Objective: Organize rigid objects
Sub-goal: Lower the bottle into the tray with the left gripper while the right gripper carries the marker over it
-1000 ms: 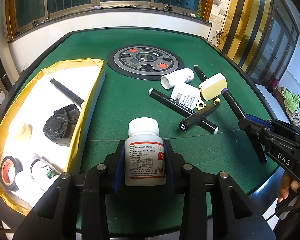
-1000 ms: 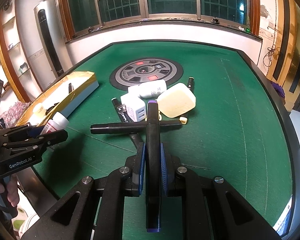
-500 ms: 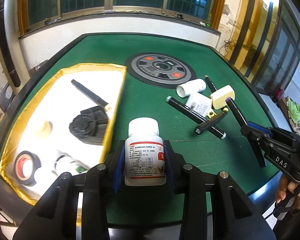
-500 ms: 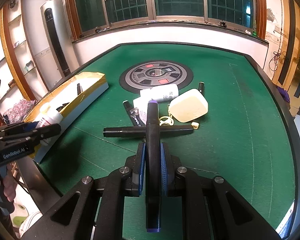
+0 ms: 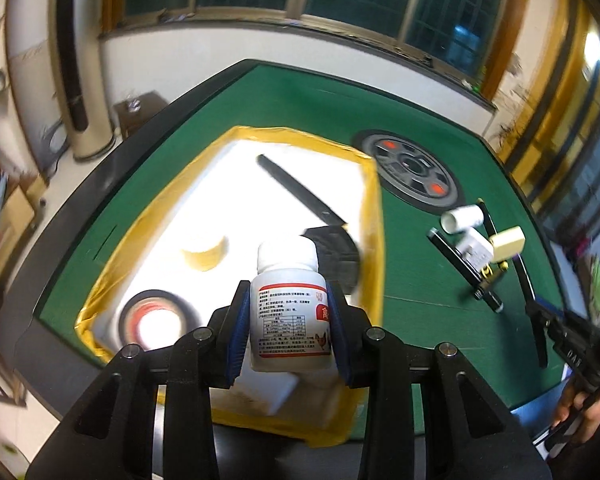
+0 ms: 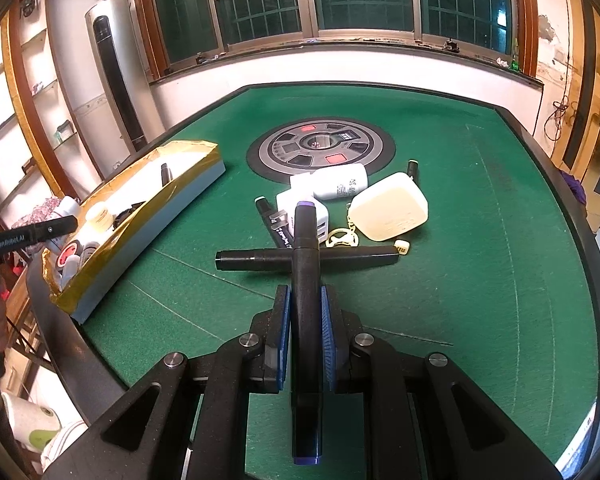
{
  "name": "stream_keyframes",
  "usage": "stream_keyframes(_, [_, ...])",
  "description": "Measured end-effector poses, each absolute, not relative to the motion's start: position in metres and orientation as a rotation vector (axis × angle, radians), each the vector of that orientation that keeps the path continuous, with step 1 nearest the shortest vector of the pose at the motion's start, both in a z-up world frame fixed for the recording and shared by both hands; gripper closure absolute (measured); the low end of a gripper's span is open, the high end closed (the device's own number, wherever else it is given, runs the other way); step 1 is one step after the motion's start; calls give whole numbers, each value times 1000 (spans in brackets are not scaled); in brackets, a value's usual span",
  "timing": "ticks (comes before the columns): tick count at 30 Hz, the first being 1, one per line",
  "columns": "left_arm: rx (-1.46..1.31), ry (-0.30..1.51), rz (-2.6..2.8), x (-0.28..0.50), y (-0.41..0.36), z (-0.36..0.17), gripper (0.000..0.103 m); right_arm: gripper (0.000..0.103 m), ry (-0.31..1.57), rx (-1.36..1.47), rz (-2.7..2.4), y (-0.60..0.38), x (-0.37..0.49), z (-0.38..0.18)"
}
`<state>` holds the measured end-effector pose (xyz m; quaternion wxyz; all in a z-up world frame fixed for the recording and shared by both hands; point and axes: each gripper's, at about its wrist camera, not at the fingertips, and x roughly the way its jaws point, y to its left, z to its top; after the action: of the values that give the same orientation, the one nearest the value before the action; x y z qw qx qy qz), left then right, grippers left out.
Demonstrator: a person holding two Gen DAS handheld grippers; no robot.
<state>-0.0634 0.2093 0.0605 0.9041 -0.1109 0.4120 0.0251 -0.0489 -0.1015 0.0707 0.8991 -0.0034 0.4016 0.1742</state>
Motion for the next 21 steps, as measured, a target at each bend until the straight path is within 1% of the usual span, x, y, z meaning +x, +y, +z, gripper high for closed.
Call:
stream_keyframes(10, [-263, 950, 110, -47, 239, 34, 69, 90, 835, -22, 378, -93, -47, 71])
stream_keyframes(21, [-313, 1032, 81, -1, 263, 16, 69, 90, 812, -73, 426, -63, -44, 82])
